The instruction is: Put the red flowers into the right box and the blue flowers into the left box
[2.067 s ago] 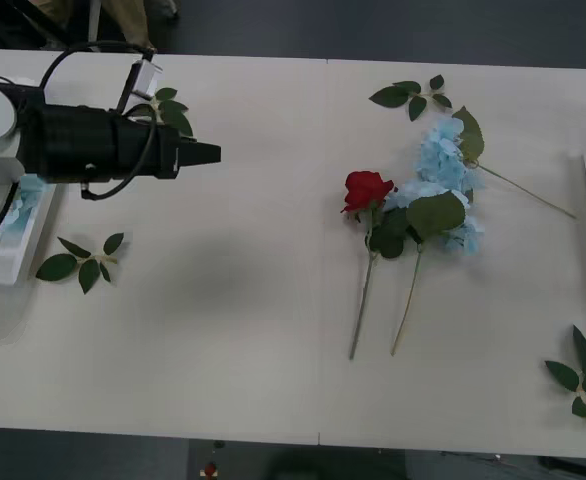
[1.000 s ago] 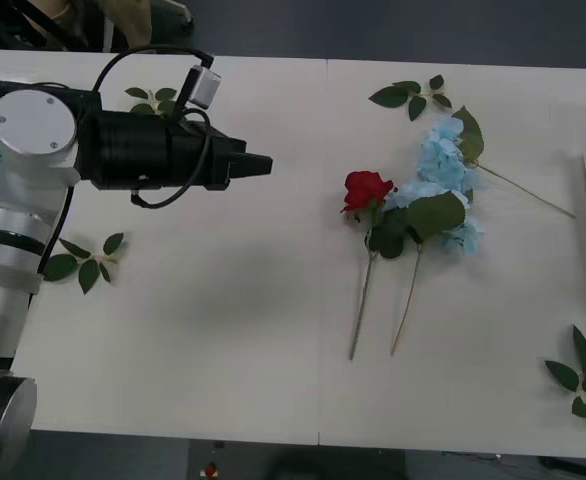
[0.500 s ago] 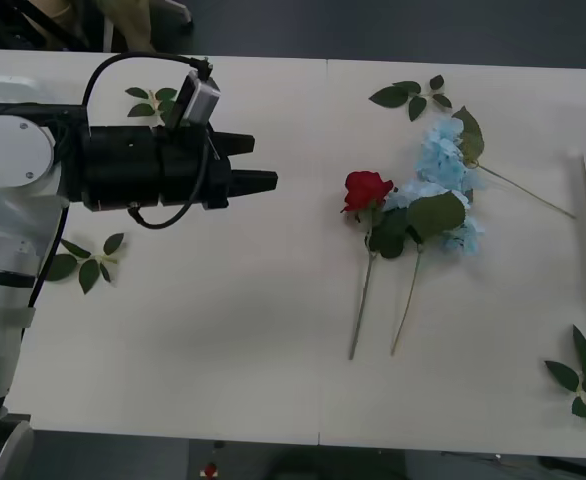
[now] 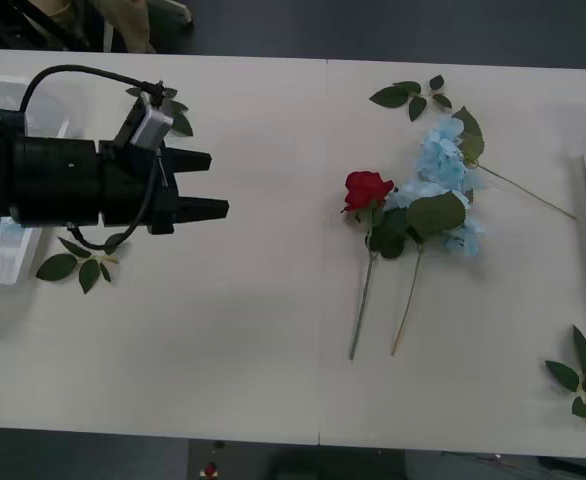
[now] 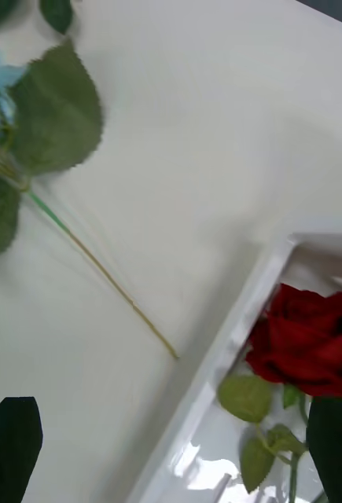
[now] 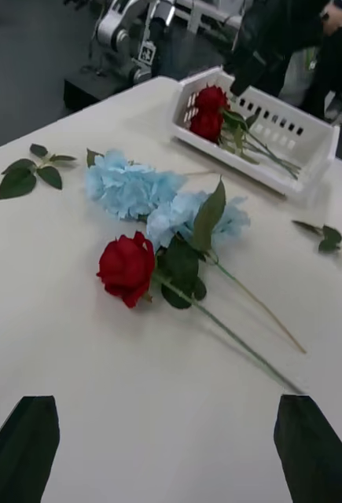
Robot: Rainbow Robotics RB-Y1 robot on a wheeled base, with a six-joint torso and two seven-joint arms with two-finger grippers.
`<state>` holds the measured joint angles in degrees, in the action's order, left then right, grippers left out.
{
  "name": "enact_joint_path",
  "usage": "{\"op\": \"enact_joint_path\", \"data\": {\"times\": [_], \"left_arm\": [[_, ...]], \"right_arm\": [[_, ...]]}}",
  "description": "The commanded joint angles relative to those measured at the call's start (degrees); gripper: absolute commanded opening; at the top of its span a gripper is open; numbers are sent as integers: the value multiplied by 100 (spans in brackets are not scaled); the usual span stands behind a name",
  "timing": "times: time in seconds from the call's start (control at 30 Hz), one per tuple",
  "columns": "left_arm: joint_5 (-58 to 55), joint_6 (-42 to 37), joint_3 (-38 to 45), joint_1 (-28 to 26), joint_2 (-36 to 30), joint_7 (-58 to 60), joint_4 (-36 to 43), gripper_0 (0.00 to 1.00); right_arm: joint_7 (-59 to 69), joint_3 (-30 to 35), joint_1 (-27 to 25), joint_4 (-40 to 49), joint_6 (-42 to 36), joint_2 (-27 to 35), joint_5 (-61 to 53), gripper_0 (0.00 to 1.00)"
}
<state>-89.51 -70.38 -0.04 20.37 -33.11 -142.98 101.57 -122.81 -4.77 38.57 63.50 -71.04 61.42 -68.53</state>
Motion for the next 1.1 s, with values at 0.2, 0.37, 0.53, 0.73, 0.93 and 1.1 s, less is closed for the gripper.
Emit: {"op": "enact_joint_path", "data": {"times": [0.2, 0.37, 0.53, 0.73, 0.93, 1.1], "left_arm": [[-304, 534, -435, 64, -337, -204, 276, 80], [-14, 534, -409, 64, -91, -222, 276, 80], [127, 534, -409, 64, -12, -230, 267, 80], [127, 534, -409, 64, 6, -230, 249, 79], [127, 534, -409, 64, 6, -222, 249, 80], [127, 534, -409, 64, 6, -222, 249, 80]], "right_arm": [[-120, -147, 19, 919, 46, 10, 6, 99], [-164, -525, 28, 1042, 512, -113, 85, 98], [-164, -850, 89, 1042, 951, -429, 402, 99], [-164, -929, 212, 1050, 978, -887, 841, 99], [-138, -982, 300, 1050, 969, -1308, 1351, 99], [-103, -982, 326, 1050, 978, -1563, 1764, 99]]}}
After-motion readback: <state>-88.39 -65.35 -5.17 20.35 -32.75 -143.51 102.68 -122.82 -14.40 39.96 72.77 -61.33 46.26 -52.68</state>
